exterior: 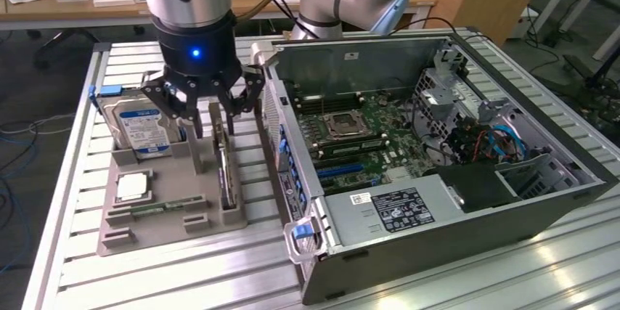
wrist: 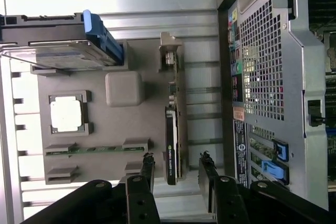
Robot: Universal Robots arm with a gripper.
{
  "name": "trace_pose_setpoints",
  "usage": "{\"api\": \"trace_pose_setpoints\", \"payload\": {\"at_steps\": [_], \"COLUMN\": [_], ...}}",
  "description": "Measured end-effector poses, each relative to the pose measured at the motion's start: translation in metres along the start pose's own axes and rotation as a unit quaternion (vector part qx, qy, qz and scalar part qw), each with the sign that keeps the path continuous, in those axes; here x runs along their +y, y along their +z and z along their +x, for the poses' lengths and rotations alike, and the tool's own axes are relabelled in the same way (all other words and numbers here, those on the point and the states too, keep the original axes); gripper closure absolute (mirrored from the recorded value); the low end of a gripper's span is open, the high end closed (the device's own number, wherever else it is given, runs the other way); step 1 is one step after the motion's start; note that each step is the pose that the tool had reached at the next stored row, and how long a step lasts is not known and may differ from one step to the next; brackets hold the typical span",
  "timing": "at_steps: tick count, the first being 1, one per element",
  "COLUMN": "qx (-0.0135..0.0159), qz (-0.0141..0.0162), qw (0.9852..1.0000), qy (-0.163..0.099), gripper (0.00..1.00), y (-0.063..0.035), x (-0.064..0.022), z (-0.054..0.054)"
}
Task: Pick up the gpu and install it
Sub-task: 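Pick up the gpu and move the gpu toward the slot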
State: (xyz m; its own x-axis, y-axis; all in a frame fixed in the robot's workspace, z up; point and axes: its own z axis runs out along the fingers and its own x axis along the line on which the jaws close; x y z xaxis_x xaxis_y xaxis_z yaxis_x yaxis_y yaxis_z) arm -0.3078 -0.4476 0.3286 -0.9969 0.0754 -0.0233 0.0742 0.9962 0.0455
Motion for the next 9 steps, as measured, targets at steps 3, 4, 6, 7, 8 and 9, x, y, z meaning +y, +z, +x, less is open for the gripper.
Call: {"api": "trace_pose_setpoints", "payload": {"at_steps": [3, 4, 6, 7, 8, 9], "qx": [0.0000, 0.0000, 0.0000, 0.0000, 0.0000, 0.0000], "qz": [0.0000, -0.0001, 0.0000, -0.0001, -0.0001, -0.0001], "qw": [1.0000, 1.0000, 1.0000, 1.0000, 1.0000, 1.0000], "qy": [0.000, 0.000, 0.000, 0.000, 0.000, 0.000], "gripper": [0.53, 0.53, 0.53, 0.53, 0.53, 0.53], "y": [0.0054, 0.0072, 0.0109, 0.0123, 0.0138, 0.0155], "x": [-0.0002, -0.0003, -0.0005, -0.0006, -0.0006, -0.0007], "z": [0.000, 0.000, 0.000, 0.000, 0.000, 0.000]}}
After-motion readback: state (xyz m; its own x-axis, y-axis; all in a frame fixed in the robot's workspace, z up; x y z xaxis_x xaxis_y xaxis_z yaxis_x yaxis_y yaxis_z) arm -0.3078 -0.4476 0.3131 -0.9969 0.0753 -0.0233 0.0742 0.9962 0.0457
